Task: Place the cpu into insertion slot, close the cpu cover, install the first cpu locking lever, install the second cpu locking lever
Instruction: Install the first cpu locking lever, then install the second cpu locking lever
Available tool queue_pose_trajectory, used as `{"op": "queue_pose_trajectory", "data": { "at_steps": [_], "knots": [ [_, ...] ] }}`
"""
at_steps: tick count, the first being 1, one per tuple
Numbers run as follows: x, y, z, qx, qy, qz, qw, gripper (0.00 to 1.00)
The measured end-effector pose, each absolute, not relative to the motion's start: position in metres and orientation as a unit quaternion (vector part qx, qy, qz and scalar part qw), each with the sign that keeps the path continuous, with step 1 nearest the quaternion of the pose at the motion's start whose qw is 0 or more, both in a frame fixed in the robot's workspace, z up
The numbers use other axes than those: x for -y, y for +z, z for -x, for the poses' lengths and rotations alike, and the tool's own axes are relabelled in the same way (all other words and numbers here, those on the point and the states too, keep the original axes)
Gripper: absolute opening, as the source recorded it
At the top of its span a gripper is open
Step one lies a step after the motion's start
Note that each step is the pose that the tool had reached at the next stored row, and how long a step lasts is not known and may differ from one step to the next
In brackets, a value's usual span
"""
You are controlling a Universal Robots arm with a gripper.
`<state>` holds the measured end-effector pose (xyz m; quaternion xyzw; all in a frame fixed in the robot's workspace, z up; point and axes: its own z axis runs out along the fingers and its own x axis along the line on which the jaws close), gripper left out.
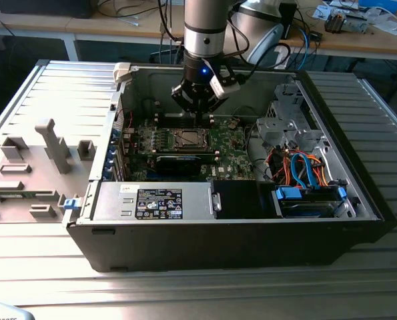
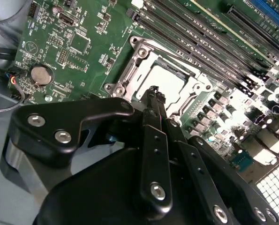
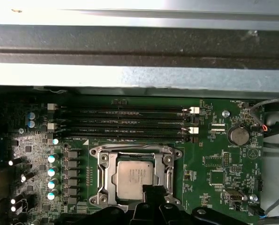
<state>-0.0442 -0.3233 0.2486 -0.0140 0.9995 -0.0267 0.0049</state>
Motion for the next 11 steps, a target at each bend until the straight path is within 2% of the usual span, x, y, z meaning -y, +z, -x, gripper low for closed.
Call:
{"op": "queue_pose_trajectory", "data": {
  "at_steps": [7,11],
  "knots": [
    [0.325,0.249,0.044,-1.000,-0.027,0.014,0.005,0.11],
    [0.345,0.249,0.044,-1.000,-0.027,0.014,0.005,0.11]
  ]
}}
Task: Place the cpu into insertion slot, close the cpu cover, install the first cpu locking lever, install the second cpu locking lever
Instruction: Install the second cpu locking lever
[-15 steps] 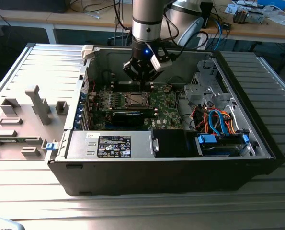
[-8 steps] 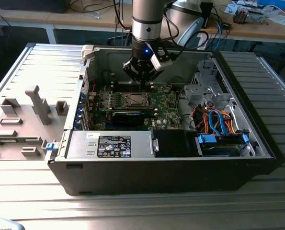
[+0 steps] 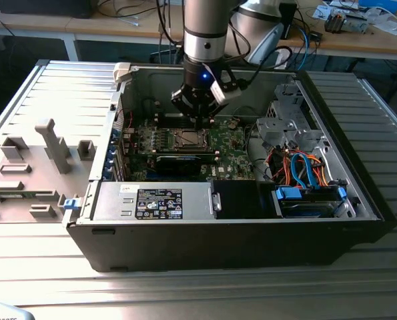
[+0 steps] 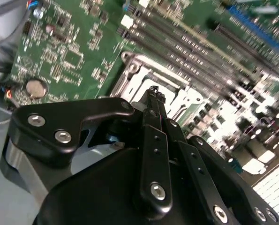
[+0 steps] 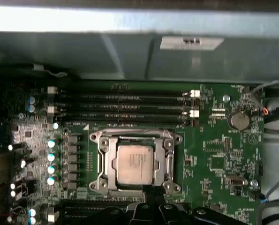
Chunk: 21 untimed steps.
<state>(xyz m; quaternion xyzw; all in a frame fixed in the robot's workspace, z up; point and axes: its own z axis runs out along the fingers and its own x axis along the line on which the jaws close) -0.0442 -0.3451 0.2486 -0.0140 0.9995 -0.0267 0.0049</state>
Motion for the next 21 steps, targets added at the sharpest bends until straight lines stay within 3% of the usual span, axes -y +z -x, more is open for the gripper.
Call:
{"op": "queue_pose_trajectory", "data": {
  "at_steps": [5,8,11,21],
  "knots": [
    [0.364,0.247,0.044,-1.000,-0.023,0.014,0.005,0.11],
    [0.375,0.246,0.044,-1.000,-0.004,0.014,0.005,0.11],
    [0.389,0.245,0.048,-0.999,0.033,0.014,0.006,0.11],
    [0.399,0.230,0.082,-0.999,0.041,0.014,0.006,0.11]
  ]
}}
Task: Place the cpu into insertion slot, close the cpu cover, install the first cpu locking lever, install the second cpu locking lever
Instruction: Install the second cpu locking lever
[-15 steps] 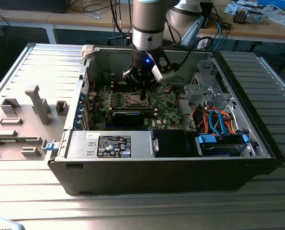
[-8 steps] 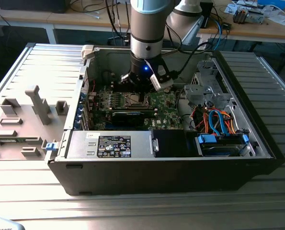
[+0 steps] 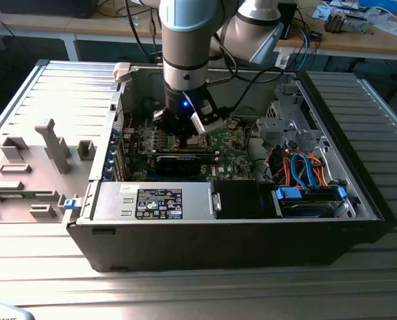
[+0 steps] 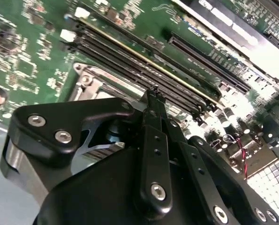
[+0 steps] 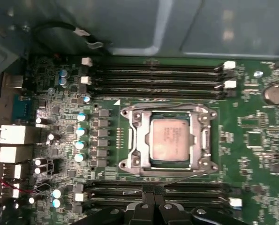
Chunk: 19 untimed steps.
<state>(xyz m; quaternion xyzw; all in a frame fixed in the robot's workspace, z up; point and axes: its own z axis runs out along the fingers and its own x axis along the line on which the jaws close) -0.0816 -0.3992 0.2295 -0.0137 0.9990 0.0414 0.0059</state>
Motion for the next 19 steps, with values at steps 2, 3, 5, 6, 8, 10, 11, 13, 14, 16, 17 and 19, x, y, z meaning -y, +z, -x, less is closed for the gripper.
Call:
{"op": "queue_pose_trajectory", "data": {
  "at_steps": [2,3,5,6,8,10,11,13,14,16,17,19],
  "knots": [
    [0.399,0.225,0.087,-0.999,0.042,0.014,0.006,0.11],
    [0.399,0.223,0.089,-0.999,0.043,0.014,0.006,0.11],
    [0.399,0.218,0.093,-0.999,0.044,0.014,0.006,0.11],
    [0.399,0.216,0.094,-0.999,0.045,0.015,0.006,0.11],
    [0.399,0.213,0.096,-0.999,0.046,0.018,0.006,0.11],
    [0.399,0.208,0.100,-0.999,0.048,0.025,0.005,0.11],
    [0.399,0.208,0.100,-0.998,0.049,0.026,0.005,0.11],
    [0.398,0.207,0.100,-0.998,0.054,0.028,0.005,0.11],
    [0.398,0.206,0.100,-0.998,0.054,0.029,0.005,0.11],
    [0.397,0.206,0.101,-0.998,0.059,0.032,0.005,0.11],
    [0.397,0.205,0.101,-0.998,0.060,0.033,0.005,0.11],
    [0.397,0.204,0.102,-0.997,0.064,0.034,0.005,0.11]
  ]
}}
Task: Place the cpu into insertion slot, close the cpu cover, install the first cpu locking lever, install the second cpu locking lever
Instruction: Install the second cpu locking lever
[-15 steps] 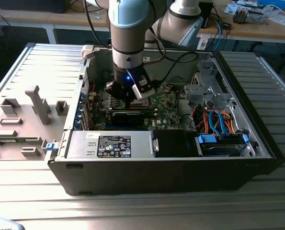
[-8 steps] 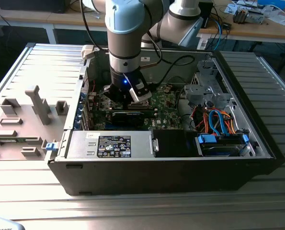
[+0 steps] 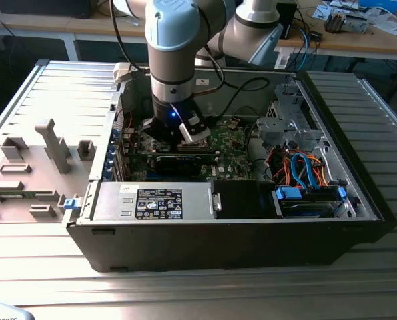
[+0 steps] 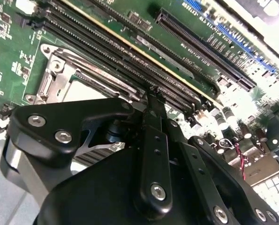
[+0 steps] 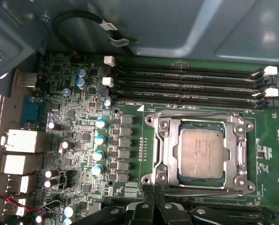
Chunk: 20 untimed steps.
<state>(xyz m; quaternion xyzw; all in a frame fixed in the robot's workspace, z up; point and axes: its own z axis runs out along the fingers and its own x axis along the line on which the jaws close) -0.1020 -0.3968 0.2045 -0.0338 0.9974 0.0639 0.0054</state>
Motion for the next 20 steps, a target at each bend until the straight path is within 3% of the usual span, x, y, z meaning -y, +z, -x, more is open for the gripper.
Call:
{"op": "queue_pose_trajectory", "data": {
  "at_steps": [3,11,20],
  "knots": [
    [0.3968,0.2023,0.1048,-0.997,0.074,0.038,0.006,0.11],
    [0.3968,0.1999,0.1052,-0.995,0.075,0.063,0.004,0.11],
    [0.3959,0.2057,0.1048,-0.997,0.044,0.065,0.002,0.11]
  ]
}}
